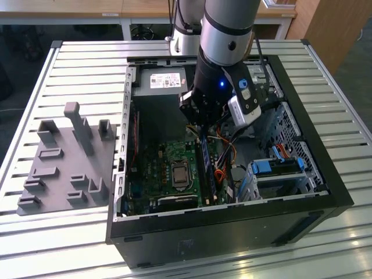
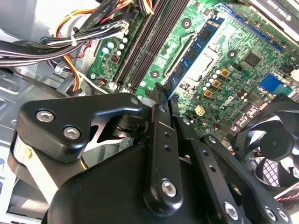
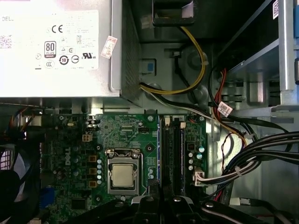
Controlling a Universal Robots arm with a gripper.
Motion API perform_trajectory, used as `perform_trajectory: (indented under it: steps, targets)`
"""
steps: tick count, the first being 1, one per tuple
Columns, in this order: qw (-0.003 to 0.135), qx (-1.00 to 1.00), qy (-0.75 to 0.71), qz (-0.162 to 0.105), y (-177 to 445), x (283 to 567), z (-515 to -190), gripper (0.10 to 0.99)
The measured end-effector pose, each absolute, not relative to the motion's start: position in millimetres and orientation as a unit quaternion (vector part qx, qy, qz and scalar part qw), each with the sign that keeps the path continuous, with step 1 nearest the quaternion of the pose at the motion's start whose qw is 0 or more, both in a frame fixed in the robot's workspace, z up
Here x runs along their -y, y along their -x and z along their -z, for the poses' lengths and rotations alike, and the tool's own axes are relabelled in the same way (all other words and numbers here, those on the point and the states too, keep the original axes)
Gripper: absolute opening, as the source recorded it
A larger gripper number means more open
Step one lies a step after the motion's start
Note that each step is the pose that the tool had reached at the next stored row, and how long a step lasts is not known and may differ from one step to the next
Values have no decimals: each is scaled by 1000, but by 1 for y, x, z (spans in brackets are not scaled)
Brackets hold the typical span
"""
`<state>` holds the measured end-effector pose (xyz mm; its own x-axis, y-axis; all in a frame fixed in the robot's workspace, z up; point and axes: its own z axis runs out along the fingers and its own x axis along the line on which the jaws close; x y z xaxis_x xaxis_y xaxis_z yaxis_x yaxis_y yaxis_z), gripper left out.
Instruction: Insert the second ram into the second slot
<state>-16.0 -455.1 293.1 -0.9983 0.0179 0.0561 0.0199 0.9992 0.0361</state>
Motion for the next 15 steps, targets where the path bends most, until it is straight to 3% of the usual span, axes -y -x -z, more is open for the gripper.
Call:
perform_trajectory:
  steps: [15]
  targets:
    - [28, 999, 10, 18, 16, 456, -287, 137]
